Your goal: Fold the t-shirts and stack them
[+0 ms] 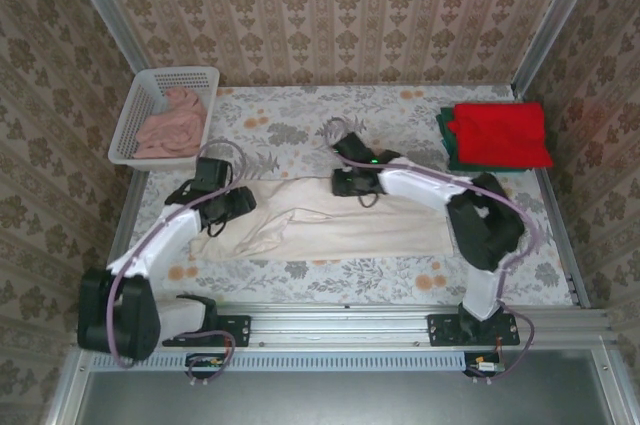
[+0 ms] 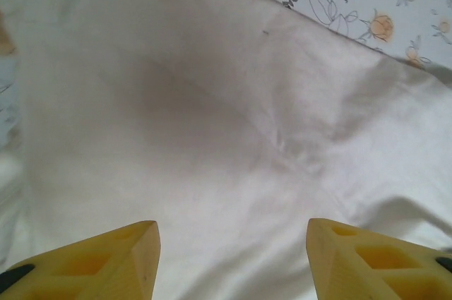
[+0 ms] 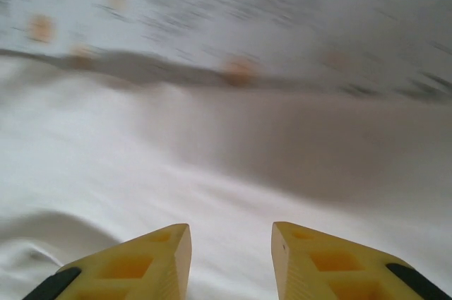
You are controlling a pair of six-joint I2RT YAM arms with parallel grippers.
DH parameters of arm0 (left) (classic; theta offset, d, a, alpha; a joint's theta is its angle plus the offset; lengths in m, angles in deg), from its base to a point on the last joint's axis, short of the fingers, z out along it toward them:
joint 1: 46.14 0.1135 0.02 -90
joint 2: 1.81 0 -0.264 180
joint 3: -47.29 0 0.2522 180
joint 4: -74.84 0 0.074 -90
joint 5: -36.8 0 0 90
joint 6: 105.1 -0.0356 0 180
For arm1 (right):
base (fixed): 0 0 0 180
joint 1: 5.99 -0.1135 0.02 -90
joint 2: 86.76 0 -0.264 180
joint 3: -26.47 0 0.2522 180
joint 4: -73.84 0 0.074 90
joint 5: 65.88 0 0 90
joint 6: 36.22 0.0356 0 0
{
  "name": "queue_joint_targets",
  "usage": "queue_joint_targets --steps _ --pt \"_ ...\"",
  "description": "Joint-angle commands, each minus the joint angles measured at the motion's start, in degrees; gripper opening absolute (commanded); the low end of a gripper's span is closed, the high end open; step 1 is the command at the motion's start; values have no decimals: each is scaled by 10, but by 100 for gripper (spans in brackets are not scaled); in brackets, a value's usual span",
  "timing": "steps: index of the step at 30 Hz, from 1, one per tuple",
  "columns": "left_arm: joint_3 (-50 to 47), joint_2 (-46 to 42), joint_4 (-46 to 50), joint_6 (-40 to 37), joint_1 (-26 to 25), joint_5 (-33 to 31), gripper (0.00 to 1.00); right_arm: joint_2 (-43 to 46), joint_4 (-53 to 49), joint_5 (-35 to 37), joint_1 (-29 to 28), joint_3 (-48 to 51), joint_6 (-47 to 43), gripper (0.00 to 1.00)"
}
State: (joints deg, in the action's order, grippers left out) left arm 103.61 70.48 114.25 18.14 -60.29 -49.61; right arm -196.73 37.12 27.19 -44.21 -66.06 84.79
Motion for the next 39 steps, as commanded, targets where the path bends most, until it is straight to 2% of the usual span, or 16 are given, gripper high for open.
queue_joint_targets --steps 1,3,5,12,15,22,26,28,30,34,35,39 --pt "13 52 -39 -27 10 20 57 -95 -56 29 -38 -90 -1 34" --pt "11 76 -54 -31 14 23 57 -137 -87 36 -50 -138 -7 32" --pt "12 93 -57 -38 20 21 58 -150 -96 35 -60 -146 -12 32" --pt "-10 121 -83 -41 57 41 58 -99 -80 57 -103 -71 -29 36" --pt "-17 122 -89 -41 65 50 59 -95 -82 96 -112 -55 -40 35" --pt "-26 102 -79 -46 66 68 60 -103 -50 110 -126 -22 -69 37" --pt "-53 57 -78 -33 37 104 60 -108 -97 153 -125 -50 -68 37" --pt "-75 26 -76 -21 5 103 62 -101 -99 162 -122 -59 -69 45" --pt "-103 5 -77 -7 -25 92 65 -102 -90 158 -113 -63 -73 59" --pt "-145 24 -87 5 -33 81 65 -135 -81 115 -78 -74 -64 60" --pt "-150 33 -101 4 -30 104 63 -140 -81 107 -70 -79 -62 60" --pt "-135 50 -90 7 -35 113 60 -101 -87 102 -63 -68 -69 64"
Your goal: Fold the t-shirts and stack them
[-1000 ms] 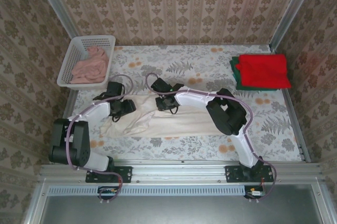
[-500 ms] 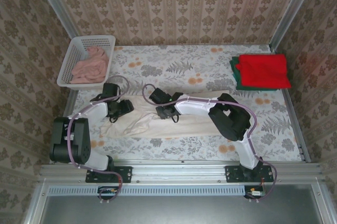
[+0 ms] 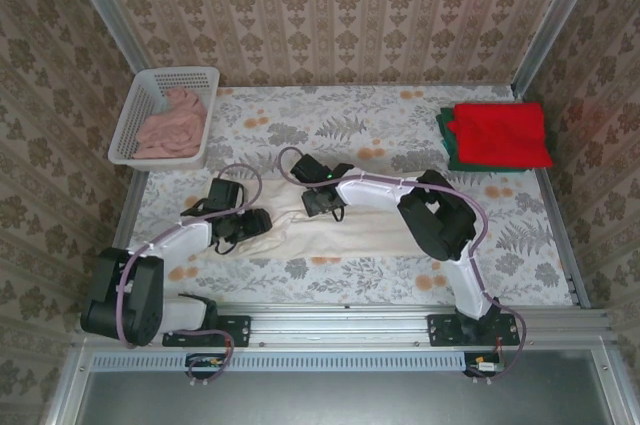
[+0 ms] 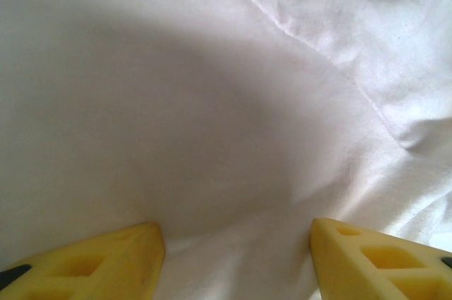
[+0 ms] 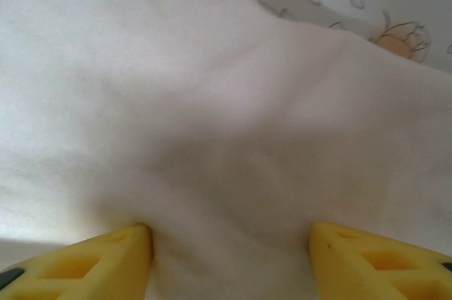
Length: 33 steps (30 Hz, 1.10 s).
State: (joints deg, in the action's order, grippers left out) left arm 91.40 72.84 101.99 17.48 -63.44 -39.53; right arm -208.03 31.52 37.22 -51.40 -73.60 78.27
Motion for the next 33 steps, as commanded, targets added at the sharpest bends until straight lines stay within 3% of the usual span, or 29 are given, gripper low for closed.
queue_joint_targets --steps 1,5,8,11,15,19,22,23,28,33 --pt "-3 26 38 11 -4 14 61 33 -25 0 9 21 -7 67" --pt "83 28 87 -3 -6 -16 63 120 -3 14 26 91 -11 77" --pt "146 55 96 -19 -6 -45 68 154 -18 35 67 141 -2 79" --pt "200 127 97 -34 0 -66 69 176 -33 38 113 195 11 79" --pt "255 246 102 -39 12 -48 62 208 -25 29 139 258 21 81" --pt "256 295 54 -18 3 -35 62 226 -26 33 140 297 31 85" --pt "302 352 51 -18 -4 -25 62 226 -30 21 140 317 47 96" --pt "330 374 55 -20 -7 -21 61 225 -30 8 139 324 52 100" --pt "487 478 73 -32 -25 2 60 242 -38 -15 114 359 110 100" --pt "710 579 120 -55 -40 9 60 271 -47 -21 63 355 154 100"
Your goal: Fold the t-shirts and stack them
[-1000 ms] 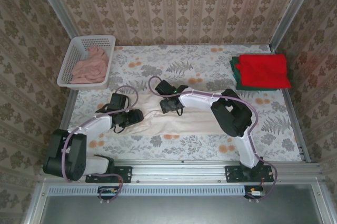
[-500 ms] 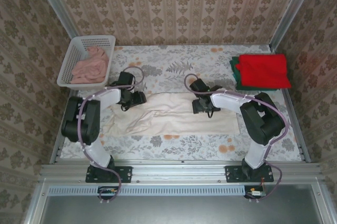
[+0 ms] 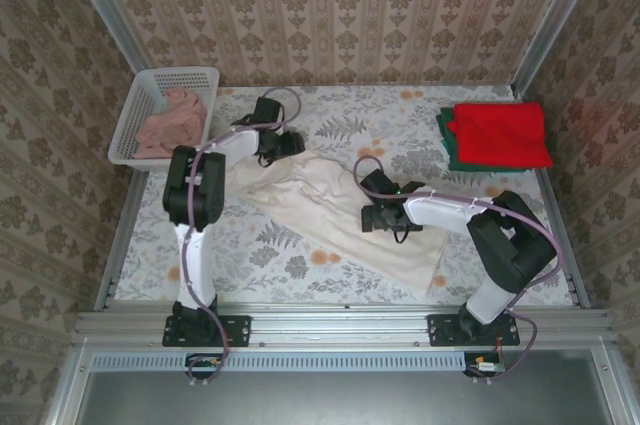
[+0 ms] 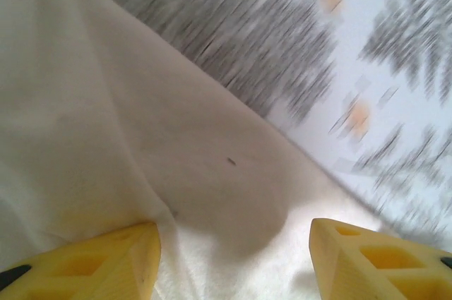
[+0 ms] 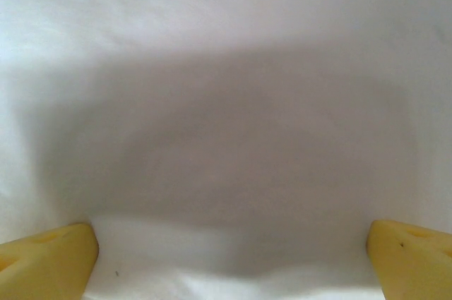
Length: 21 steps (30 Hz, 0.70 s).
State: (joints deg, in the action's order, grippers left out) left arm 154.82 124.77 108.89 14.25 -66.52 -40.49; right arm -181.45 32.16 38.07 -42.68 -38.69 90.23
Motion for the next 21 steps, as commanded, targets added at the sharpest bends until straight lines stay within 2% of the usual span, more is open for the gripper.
queue_joint_targets --steps 1,3,5,9,11,16,18,21 --pt "116 74 66 -23 -9 24 60 8 -69 -22 -27 -3 34 100" --pt "193 98 90 -28 -10 30 60 20 -111 5 -27 -29 28 100" --pt "242 97 108 -27 -12 28 61 42 -118 -6 -28 -41 7 100" --pt "272 49 137 -38 -29 7 66 71 -107 8 -14 -35 -20 100" --pt "224 3 127 -36 -30 -2 70 64 -103 10 9 -28 -28 100" --pt "13 -110 49 -17 -30 -41 76 37 -70 -1 39 -12 -50 99" --pt "-36 -109 37 2 -26 -46 74 25 -63 -2 43 -12 -53 99" --pt "-51 -70 16 27 -14 -22 69 18 -59 -6 46 -13 -55 99"
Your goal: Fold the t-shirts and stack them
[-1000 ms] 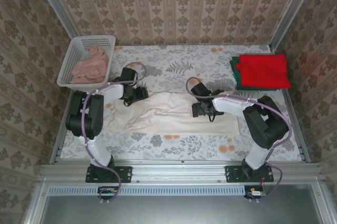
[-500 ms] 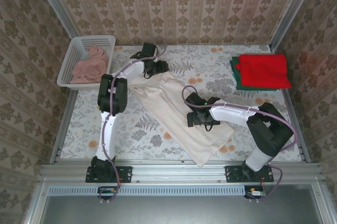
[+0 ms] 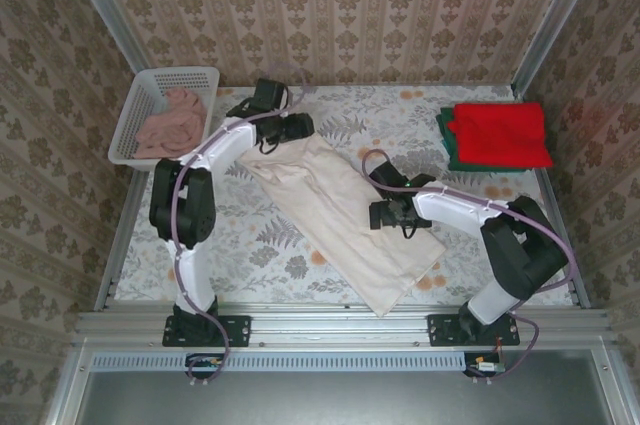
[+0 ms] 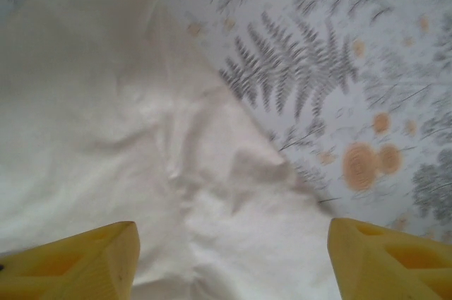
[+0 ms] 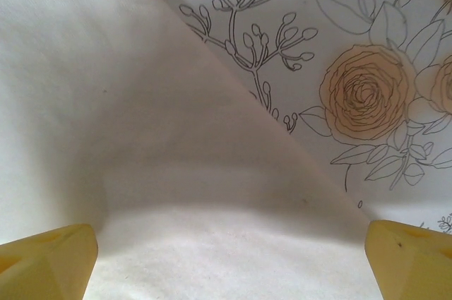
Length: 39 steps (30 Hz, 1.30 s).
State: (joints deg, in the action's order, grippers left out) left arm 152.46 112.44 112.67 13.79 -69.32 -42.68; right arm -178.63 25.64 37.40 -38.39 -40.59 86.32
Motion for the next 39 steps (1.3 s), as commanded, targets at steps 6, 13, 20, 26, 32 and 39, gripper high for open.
queue_joint_targets --steps 6,13,20,26,32,39 --pt "45 145 -27 46 16 9 67 20 14 -8 2 34 -7 100" --pt "262 302 49 37 9 17 66 81 29 -72 1 85 15 100" --pt "547 459 121 37 -9 64 66 185 8 -108 4 127 25 100" --pt "556 457 30 56 -19 149 67 195 7 -84 7 124 27 100" --pt "504 352 26 -4 -54 191 71 103 18 -38 35 86 11 100" --pt "222 99 -37 -19 -24 122 100 18 68 -74 35 79 5 99"
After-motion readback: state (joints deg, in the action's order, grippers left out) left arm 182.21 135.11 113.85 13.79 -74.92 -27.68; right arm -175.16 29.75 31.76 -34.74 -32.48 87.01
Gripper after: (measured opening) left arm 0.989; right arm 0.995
